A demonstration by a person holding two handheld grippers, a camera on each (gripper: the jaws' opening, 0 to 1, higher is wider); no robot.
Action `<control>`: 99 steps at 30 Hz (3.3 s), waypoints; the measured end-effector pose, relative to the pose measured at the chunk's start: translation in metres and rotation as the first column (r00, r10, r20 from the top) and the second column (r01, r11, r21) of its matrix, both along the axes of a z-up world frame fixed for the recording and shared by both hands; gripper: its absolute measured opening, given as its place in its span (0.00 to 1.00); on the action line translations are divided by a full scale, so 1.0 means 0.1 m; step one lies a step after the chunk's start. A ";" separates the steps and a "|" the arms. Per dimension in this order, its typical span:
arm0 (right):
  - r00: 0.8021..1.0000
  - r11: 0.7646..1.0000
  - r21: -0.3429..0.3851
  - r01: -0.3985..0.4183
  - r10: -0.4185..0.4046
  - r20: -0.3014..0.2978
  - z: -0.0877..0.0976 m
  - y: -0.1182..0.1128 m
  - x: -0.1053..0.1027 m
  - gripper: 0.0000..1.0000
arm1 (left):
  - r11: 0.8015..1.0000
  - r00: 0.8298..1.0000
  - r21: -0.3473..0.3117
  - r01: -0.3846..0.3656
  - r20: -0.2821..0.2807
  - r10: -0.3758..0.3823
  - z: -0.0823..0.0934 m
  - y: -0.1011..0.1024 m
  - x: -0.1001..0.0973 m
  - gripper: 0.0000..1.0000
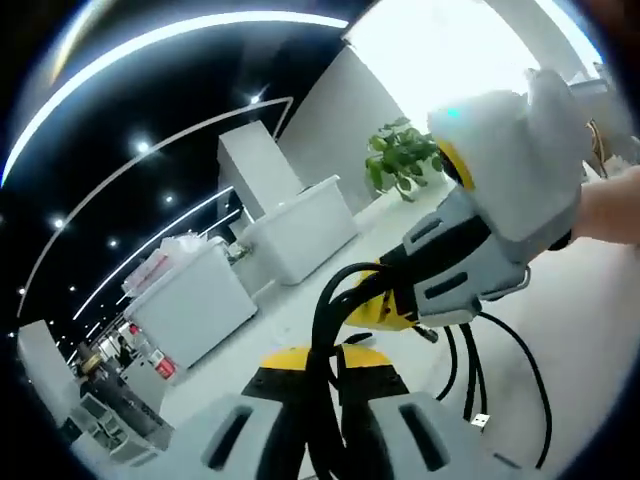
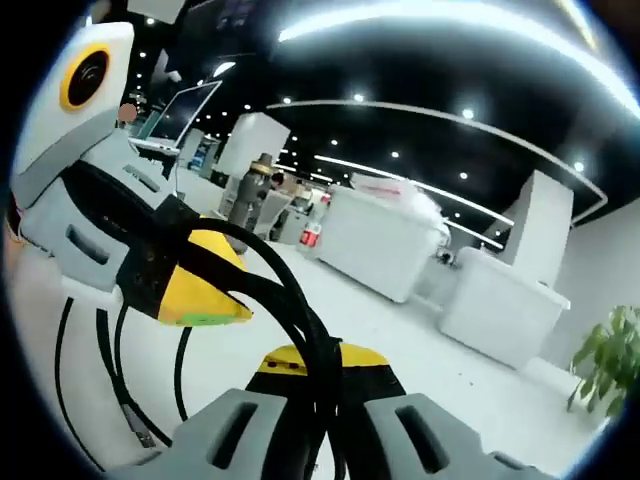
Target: Coil the Type-C to USB data cable on the desktop and secure it with Velcro straps.
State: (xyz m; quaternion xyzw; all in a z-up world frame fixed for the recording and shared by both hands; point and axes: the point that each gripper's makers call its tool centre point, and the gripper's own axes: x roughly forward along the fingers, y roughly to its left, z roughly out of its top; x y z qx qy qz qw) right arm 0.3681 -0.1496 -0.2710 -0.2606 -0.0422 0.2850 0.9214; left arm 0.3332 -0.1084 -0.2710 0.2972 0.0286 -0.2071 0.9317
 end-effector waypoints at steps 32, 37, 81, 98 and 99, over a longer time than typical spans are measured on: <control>0.991 0.985 0.138 -0.099 0.085 0.106 0.25 -0.10 -0.44 0.30 | 1.000 1.000 -0.022 -0.021 -0.023 0.021 0.00 -0.02 0.01 0.03; 0.995 0.981 0.178 -0.083 0.071 0.073 0.36 -0.28 -0.51 0.42 | 0.999 1.000 -0.023 -0.029 -0.010 0.029 0.01 0.01 0.01 0.03; 0.975 0.975 -0.224 0.003 0.047 0.219 0.21 -0.10 -0.17 0.10 | 0.995 0.997 -0.075 0.069 -0.036 -0.071 0.03 -0.14 -0.07 0.18; 0.911 0.899 -0.438 -0.032 0.206 0.358 0.33 0.13 -0.43 0.10 | 0.994 0.996 -0.078 0.070 -0.040 -0.074 -0.09 -0.11 0.03 0.12; 0.912 0.906 -0.421 -0.038 0.203 0.356 0.34 0.13 -0.43 0.10 | 0.995 0.997 -0.077 0.066 -0.032 -0.069 -0.07 -0.11 0.03 0.11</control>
